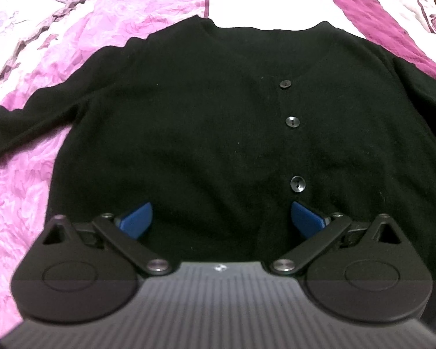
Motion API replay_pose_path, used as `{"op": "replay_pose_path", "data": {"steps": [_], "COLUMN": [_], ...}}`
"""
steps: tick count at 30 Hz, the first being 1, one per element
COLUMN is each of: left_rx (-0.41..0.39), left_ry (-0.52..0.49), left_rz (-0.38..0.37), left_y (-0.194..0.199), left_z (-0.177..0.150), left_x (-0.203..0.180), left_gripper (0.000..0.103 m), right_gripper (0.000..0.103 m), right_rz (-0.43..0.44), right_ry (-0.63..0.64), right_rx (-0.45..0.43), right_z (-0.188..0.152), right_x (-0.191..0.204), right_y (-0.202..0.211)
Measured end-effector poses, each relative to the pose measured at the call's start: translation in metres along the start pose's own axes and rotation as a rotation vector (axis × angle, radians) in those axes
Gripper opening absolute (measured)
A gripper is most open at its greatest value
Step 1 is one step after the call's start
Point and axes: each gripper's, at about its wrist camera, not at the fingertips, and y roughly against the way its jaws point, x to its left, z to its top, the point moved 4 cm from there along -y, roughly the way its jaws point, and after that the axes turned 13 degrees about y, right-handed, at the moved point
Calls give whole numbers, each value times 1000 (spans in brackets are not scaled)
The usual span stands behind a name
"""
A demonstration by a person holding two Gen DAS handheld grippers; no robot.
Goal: Fold small clothes
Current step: 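Move the right gripper to the cardigan sleeve cuff and close on it, then lift the sleeve with the right gripper and fold it across the cardigan body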
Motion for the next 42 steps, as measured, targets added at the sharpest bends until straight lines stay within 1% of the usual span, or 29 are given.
{"op": "replay_pose_path", "data": {"steps": [1, 2, 3, 4, 5, 6, 7, 8, 9, 12, 19, 26, 30, 35, 39, 42], "left_rx": [-1, -1, -2, -2, -2, -5, -8, -12, -17, -36, -49, -76, -88, -107, -118, -117], "left_ry": [-3, -4, -4, -2, 0, 0, -2, -7, -15, -47, -69, -47, -49, -71, -77, -66], "left_rz": [-1, -1, -2, -2, -3, -4, -4, -5, -4, 1, 0, 0, 0, 11, 15, 12], "left_y": [0, 0, 0, 0, 0, 1, 1, 1, 2, 6, 14, 25, 31, 36, 40, 41], "left_z": [0, 0, 0, 0, 0, 0, 0, 0, -1, -1, 1, 8, 13, 23, 34, 40], "left_x": [0, 0, 0, 0, 0, 0, 0, 0, 0, -3, -1, 9, 15, 25, 34, 43], "left_gripper": [103, 103, 103, 103, 103, 103, 103, 103, 103, 103, 103, 103, 103, 103, 103, 103], "right_gripper": [92, 83, 72, 65, 49, 36, 29, 18, 11, 5, 4, 4, 4, 4, 4, 4], "right_rz": [-5, -17, -24, -24, -23, -19, -15, -13, -11, 5, 53, 105, 117, 139, 165, 184], "right_ry": [-10, -23, -41, -60, -77, -89, -92, -88, -80, -55, 9, 24, 33, 64, 103, 124], "right_rx": [-12, -18, -23, -27, -26, -26, -24, -28, -39, -100, -232, -326, -374, -398, -387, -371], "right_z": [1, 2, 2, 3, 3, 3, 4, 4, 5, 11, 40, 68, 83, 96, 96, 91], "right_x": [-1, -3, -5, -8, -10, -13, -14, -15, -16, -12, 12, 38, 53, 75, 102, 125], "right_y": [1, 0, 0, 0, 0, 0, 1, 3, 7, 24, 77, 128, 155, 180, 190, 191]}}
